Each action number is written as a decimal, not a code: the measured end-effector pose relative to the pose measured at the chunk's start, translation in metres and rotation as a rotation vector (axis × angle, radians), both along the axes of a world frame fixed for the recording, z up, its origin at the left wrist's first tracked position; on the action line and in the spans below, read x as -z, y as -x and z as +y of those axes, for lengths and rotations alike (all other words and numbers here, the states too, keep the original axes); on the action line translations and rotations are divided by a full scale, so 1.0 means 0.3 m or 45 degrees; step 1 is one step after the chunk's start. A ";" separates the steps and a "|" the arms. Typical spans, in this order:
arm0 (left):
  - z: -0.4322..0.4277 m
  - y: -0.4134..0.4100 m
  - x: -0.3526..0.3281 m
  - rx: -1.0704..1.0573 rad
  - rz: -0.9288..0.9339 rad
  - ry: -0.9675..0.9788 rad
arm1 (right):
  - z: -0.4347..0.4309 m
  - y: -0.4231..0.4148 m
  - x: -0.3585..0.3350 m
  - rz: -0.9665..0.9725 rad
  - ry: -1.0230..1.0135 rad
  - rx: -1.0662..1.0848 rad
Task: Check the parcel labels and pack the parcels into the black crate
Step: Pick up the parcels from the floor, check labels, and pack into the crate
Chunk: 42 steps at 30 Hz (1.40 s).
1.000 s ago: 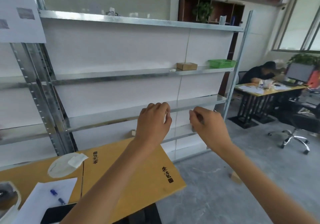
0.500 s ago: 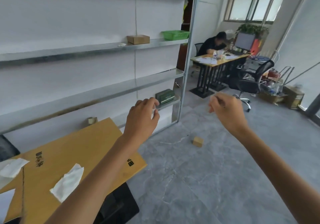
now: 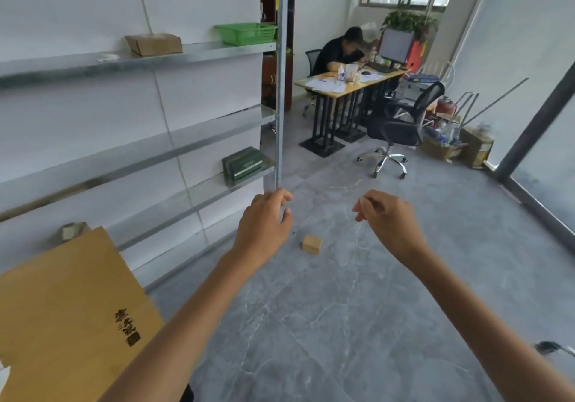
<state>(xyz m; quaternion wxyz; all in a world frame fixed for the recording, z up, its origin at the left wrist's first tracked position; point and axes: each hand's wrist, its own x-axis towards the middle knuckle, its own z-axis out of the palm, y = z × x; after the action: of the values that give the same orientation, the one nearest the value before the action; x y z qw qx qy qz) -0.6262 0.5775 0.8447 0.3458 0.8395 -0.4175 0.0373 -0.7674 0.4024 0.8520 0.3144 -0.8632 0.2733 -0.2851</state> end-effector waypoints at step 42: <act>-1.297 -1.169 0.602 0.266 0.654 -0.550 | -1.196 -0.881 0.562 0.603 -0.575 0.123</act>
<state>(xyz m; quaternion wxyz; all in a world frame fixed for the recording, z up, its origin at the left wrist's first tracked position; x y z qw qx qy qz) -0.2755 0.1884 0.6641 0.2559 0.8280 -0.3988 -0.2998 -0.5030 0.0434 0.6834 0.4117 -0.8000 0.4359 -0.0233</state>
